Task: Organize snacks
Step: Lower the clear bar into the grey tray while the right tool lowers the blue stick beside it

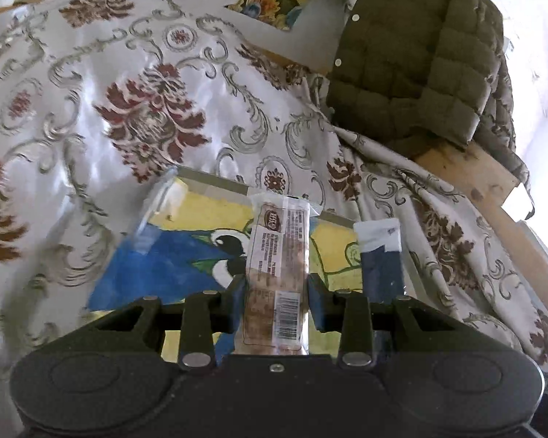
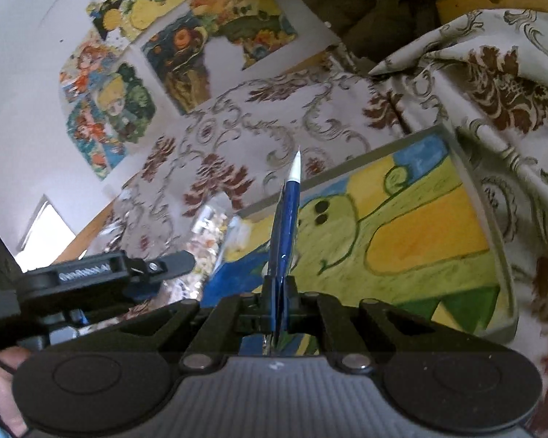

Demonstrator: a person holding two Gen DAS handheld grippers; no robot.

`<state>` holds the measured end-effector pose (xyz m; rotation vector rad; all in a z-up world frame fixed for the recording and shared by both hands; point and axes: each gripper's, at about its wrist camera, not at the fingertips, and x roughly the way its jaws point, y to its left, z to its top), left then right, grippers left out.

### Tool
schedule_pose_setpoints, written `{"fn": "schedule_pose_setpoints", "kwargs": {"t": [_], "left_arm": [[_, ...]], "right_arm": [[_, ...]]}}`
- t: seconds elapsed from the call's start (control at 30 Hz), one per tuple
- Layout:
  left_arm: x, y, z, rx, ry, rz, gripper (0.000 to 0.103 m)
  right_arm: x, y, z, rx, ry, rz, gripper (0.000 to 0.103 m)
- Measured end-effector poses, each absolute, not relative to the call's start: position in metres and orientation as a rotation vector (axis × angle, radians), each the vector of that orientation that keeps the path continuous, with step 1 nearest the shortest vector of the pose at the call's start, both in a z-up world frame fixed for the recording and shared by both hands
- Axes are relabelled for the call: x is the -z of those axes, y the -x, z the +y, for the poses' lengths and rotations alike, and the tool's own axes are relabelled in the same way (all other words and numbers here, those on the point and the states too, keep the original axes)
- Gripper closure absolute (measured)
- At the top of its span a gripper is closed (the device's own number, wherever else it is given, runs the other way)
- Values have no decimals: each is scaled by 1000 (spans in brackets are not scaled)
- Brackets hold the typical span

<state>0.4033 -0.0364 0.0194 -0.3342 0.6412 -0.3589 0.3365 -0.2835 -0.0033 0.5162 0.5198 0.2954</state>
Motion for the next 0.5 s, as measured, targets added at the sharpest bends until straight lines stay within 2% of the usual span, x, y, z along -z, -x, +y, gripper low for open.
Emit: {"fn": "schedule_pose_setpoints", "kwargs": {"t": [0.5], "left_arm": [[21,-439,-70,363,329,705,65]], "right_arm": [[28,-374,-298,-200,-511,578,98]]}}
